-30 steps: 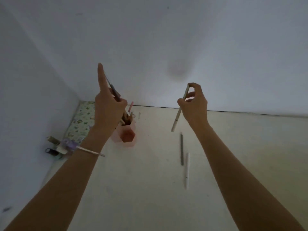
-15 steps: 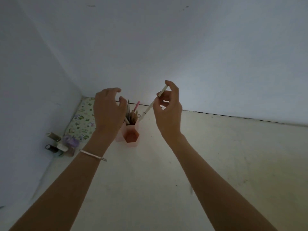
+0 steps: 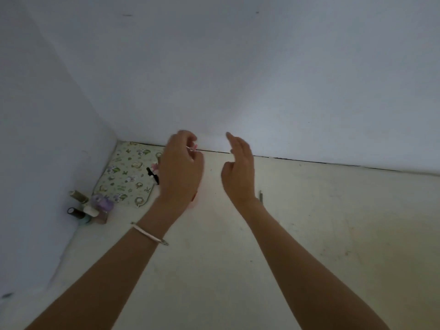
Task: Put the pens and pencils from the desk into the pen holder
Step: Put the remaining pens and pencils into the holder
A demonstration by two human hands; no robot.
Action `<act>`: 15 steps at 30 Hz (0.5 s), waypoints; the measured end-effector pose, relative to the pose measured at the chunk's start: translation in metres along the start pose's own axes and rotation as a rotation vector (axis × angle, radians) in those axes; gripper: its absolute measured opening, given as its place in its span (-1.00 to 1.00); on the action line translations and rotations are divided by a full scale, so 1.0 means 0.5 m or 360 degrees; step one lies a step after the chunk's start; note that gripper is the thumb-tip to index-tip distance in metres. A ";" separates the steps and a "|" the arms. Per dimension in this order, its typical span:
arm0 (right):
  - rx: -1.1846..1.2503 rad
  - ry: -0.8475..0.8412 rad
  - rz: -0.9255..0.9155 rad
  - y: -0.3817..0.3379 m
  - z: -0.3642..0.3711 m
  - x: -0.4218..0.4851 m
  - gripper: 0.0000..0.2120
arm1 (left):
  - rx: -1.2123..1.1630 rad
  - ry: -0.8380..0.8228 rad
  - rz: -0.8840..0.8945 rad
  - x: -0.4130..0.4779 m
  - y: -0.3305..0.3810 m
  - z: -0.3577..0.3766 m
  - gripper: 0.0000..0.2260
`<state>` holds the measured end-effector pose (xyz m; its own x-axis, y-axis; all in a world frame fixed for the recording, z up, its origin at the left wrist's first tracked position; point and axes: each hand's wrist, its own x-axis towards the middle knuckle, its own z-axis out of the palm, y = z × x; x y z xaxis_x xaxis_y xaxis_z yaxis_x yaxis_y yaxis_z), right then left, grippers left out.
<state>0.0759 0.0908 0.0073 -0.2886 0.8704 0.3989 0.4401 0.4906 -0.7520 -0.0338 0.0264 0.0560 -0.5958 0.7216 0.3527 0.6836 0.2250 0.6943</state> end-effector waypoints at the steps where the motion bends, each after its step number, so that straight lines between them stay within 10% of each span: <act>1: 0.0032 0.0087 0.0080 0.014 -0.025 0.006 -0.33 | 0.0031 -0.0161 0.0004 -0.023 0.014 0.030 -0.84; 6: 0.0130 0.0335 0.0433 0.079 -0.133 -0.004 -0.47 | 0.0360 -0.0984 -0.0168 -0.146 0.045 0.205 -0.87; 15: -0.0104 0.0290 0.0651 0.177 -0.272 -0.119 -0.54 | 0.0525 -0.1199 -0.0141 -0.247 0.062 0.335 -0.66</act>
<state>0.2477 0.0881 -0.0118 0.0722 0.9835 0.1659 0.5412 0.1011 -0.8348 0.1314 0.0539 -0.0710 -0.2909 0.9114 -0.2912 0.8060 0.3974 0.4387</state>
